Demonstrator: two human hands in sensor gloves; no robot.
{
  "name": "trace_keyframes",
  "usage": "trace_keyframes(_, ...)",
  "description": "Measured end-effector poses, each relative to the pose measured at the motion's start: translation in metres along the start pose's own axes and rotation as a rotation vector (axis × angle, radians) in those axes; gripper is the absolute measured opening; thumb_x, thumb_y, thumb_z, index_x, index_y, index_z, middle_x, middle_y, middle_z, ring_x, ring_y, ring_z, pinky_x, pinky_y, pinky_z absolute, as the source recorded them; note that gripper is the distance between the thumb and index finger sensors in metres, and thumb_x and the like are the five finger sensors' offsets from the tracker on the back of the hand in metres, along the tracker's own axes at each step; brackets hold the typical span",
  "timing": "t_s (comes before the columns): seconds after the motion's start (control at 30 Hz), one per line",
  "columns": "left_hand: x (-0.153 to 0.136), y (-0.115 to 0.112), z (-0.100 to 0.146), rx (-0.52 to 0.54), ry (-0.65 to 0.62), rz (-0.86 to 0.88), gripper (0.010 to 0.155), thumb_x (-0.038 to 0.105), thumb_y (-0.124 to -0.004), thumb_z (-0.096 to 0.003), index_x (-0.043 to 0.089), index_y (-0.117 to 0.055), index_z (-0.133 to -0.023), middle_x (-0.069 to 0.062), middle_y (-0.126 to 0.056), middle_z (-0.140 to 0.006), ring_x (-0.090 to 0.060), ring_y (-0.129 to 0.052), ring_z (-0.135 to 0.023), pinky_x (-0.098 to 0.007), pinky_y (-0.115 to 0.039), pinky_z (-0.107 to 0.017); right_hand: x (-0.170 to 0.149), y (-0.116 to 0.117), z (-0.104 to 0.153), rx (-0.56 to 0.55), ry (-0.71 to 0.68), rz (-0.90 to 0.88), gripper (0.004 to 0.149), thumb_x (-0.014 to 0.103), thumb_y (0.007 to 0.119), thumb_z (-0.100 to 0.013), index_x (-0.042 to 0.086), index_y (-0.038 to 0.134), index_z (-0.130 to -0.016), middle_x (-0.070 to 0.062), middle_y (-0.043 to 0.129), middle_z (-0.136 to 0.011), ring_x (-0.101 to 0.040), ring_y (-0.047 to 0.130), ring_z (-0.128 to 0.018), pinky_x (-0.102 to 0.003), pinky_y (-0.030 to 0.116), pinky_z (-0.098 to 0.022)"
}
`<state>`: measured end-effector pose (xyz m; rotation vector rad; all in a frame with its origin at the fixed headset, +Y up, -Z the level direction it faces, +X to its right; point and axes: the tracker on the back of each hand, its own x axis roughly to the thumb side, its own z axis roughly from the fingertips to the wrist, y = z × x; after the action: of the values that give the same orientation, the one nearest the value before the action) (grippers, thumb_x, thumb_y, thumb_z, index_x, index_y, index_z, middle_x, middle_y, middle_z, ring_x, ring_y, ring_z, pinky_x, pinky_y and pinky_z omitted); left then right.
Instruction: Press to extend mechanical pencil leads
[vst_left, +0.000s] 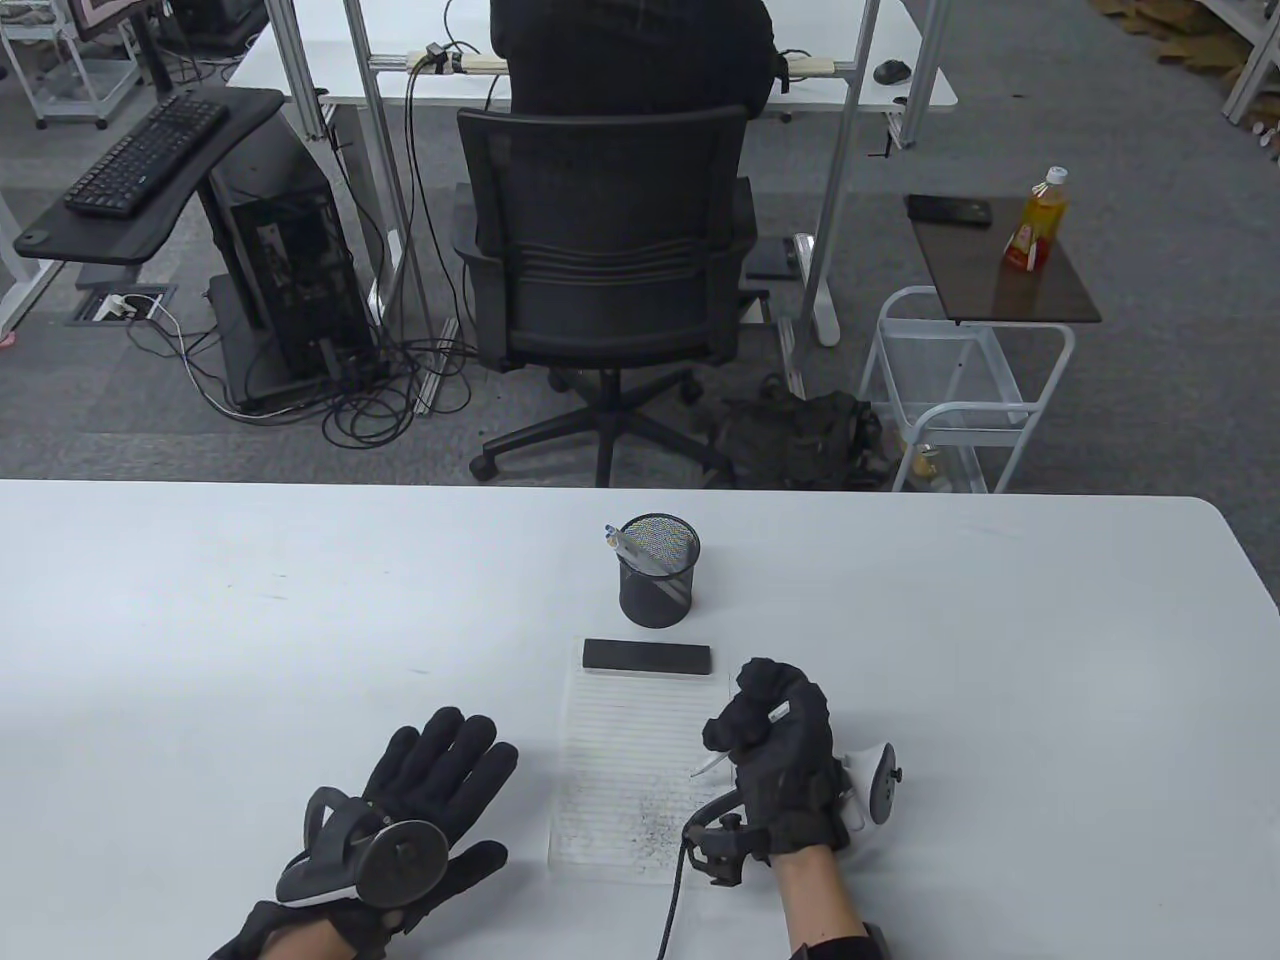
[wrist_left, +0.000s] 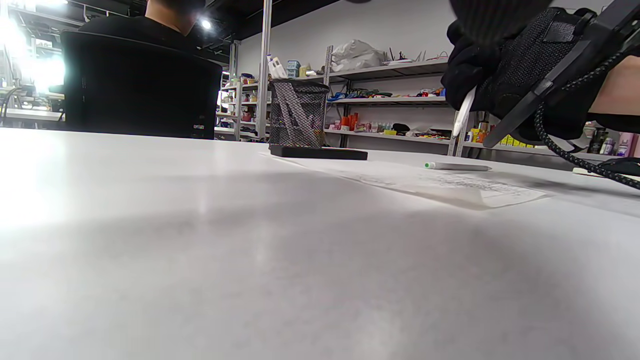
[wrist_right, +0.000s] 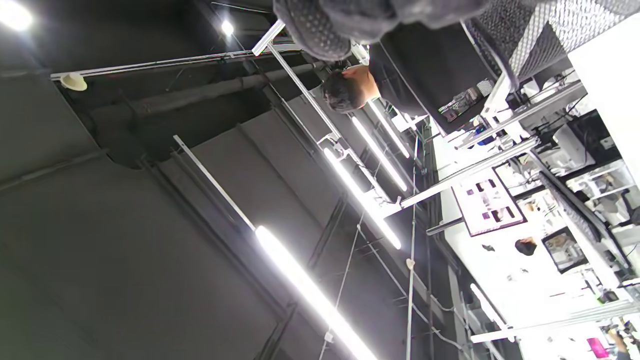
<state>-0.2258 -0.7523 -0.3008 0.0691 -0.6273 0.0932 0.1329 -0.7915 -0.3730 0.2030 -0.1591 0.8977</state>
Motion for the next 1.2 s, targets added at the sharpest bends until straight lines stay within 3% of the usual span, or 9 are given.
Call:
trace_keyframes(0.17, 0.0000, 0.0000, -0.0003, -0.002, 0.002, -0.001, 0.086, 0.063, -0.067, -0.0457, 0.026, -0.033, -0.115, -0.011, -0.030, -0.121, -0.046, -0.029, -0.112, -0.067, -0.034, -0.076, 0.0013, 0.0027, -0.0006, -0.005, 0.001, 0.006, 0.051, 0.046, 0.057, -0.061, 0.008, 0.074, -0.090, -0.010, 0.084, -0.053, -0.035, 0.085, -0.037, -0.060, 0.078, -0.038)
trace_keyframes(0.3, 0.0001, -0.0002, -0.0007, 0.000, 0.002, 0.000, 0.086, 0.063, -0.067, -0.0457, 0.027, -0.034, -0.115, -0.011, -0.030, -0.121, -0.046, -0.029, -0.112, -0.067, -0.034, -0.076, 0.0006, 0.0039, 0.0003, 0.000, -0.006, -0.008, 0.057, 0.052, 0.054, -0.060, 0.008, 0.075, -0.090, -0.010, 0.084, -0.054, -0.035, 0.085, -0.037, -0.060, 0.078, -0.038)
trace_keyframes(0.5, 0.0007, 0.0000, -0.0008, 0.000, 0.000, -0.002, 0.086, 0.063, -0.067, -0.0457, 0.027, -0.034, -0.115, -0.011, -0.030, -0.121, -0.046, -0.029, -0.112, -0.067, -0.034, -0.076, 0.0008, 0.0024, 0.0000, -0.023, 0.001, 0.009, 0.050, 0.045, 0.059, -0.060, 0.007, 0.075, -0.087, -0.008, 0.086, -0.050, -0.033, 0.086, -0.033, -0.058, 0.081, -0.034)
trace_keyframes(0.6, 0.0012, -0.0005, -0.0008, -0.005, 0.000, -0.004, 0.086, 0.063, -0.067, -0.0457, 0.026, -0.034, -0.115, -0.010, -0.030, -0.121, -0.046, -0.029, -0.112, -0.067, -0.034, -0.076, -0.0005, 0.0034, 0.0003, -0.002, -0.011, 0.001, 0.055, 0.050, 0.055, -0.060, 0.007, 0.075, -0.089, -0.008, 0.085, -0.052, -0.033, 0.085, -0.034, -0.058, 0.080, -0.035)
trace_keyframes(0.73, 0.0016, -0.0009, -0.0012, -0.006, -0.003, -0.001, 0.086, 0.063, -0.067, -0.0457, 0.027, -0.033, -0.115, -0.011, -0.030, -0.121, -0.045, -0.029, -0.112, -0.067, -0.034, -0.076, -0.0012, 0.0031, 0.0001, 0.001, 0.008, 0.037, 0.050, 0.045, 0.057, -0.061, 0.007, 0.074, -0.089, -0.009, 0.085, -0.052, -0.034, 0.086, -0.035, -0.058, 0.080, -0.036)
trace_keyframes(0.9, 0.0017, -0.0009, -0.0012, -0.004, -0.002, 0.001, 0.085, 0.063, -0.067, -0.0457, 0.027, -0.034, -0.115, -0.011, -0.030, -0.121, -0.046, -0.029, -0.112, -0.067, -0.034, -0.076, -0.0022, 0.0031, 0.0003, -0.002, 0.000, 0.037, 0.054, 0.050, 0.057, -0.060, 0.007, 0.075, -0.088, -0.009, 0.085, -0.052, -0.034, 0.085, -0.035, -0.058, 0.079, -0.036)
trace_keyframes(1.2, 0.0024, -0.0015, -0.0012, -0.012, -0.002, -0.001, 0.086, 0.063, -0.067, -0.0457, 0.026, -0.034, -0.115, -0.011, -0.030, -0.121, -0.046, -0.029, -0.112, -0.067, -0.035, -0.076, -0.0045, 0.0007, 0.0009, 0.002, 0.004, 0.124, 0.052, 0.048, 0.058, -0.060, 0.007, 0.075, -0.088, -0.009, 0.085, -0.052, -0.034, 0.085, -0.035, -0.059, 0.079, -0.036)
